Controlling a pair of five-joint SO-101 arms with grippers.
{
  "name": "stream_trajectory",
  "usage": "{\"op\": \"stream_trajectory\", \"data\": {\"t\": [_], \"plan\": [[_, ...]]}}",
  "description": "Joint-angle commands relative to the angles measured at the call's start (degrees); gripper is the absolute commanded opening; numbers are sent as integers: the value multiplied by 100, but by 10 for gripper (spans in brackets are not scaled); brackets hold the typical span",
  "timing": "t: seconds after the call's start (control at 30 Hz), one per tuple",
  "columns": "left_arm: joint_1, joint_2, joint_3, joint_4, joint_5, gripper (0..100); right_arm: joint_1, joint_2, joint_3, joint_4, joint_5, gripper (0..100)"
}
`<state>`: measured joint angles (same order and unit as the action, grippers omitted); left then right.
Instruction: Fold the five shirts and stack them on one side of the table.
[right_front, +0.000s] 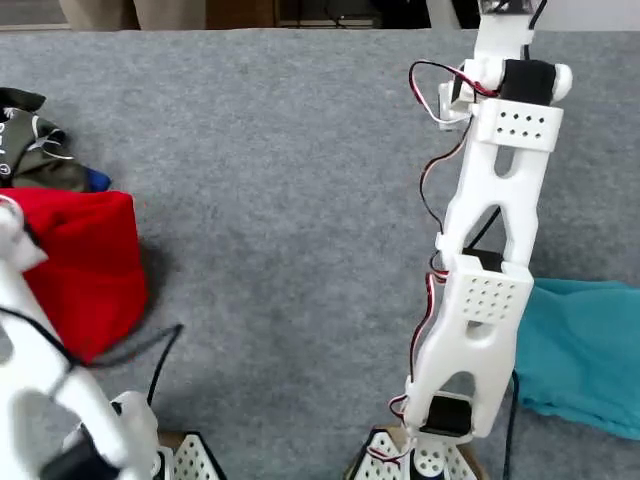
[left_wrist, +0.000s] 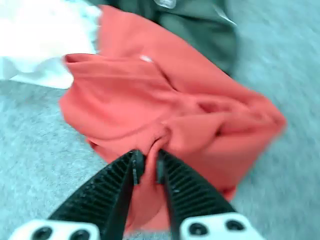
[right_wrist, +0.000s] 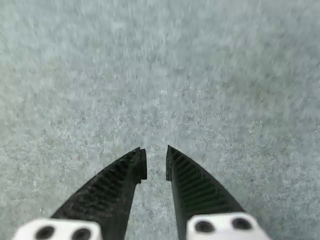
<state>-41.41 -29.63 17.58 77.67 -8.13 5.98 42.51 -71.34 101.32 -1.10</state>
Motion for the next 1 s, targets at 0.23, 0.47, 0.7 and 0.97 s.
{"op": "stream_trajectory", "data": {"t": [0.23, 0.47, 0.7, 0.97], "plan": [[-387, 2325, -1626, 35, 730, 195, 40, -505, 312, 105, 35, 92], [-185, 3046, -1960, 677, 730, 195, 40, -505, 312, 105, 35, 92], [-149, 3574, -2084, 527, 721, 95, 40, -716, 347, 105, 35, 92], [-132, 3688, -2549, 1213, 308, 19, 84, -998, 347, 105, 44, 92]]}}
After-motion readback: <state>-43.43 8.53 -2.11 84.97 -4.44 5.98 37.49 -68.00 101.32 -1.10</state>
